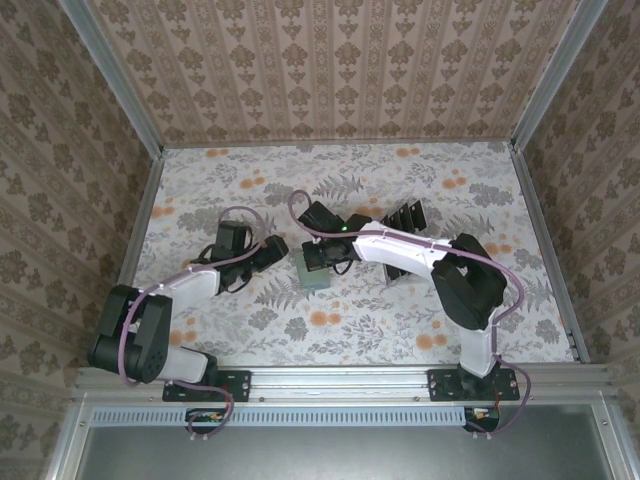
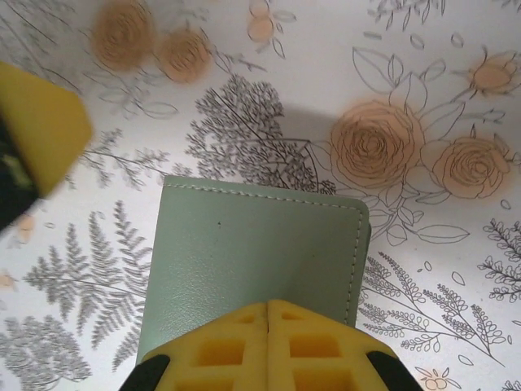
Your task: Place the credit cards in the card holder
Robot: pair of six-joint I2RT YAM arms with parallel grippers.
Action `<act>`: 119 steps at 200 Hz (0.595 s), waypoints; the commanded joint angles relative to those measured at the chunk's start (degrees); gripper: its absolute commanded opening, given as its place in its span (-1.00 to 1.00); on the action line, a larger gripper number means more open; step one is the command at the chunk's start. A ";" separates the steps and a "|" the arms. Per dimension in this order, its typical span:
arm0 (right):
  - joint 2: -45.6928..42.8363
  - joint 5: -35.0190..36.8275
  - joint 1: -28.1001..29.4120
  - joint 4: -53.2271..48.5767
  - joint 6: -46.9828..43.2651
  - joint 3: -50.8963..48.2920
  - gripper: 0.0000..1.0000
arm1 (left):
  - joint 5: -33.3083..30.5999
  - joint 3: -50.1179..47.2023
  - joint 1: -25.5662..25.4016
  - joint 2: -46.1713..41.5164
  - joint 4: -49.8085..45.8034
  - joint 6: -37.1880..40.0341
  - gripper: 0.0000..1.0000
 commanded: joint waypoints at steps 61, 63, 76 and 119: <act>-4.03 -0.08 -0.16 2.51 2.15 -0.89 -1.00 | 1.01 2.34 -4.85 0.67 7.05 -10.93 0.83; -4.05 -0.09 -0.16 2.52 2.19 -0.88 -1.00 | 0.93 2.34 -4.94 0.63 7.11 -11.07 0.82; -4.02 -0.10 -0.10 2.86 2.29 -1.05 -1.00 | 0.55 2.08 -5.18 0.61 7.55 -11.86 0.82; -3.81 -0.36 -0.15 3.48 2.70 -1.36 -1.00 | -0.41 0.76 -8.29 1.01 10.57 -14.47 0.72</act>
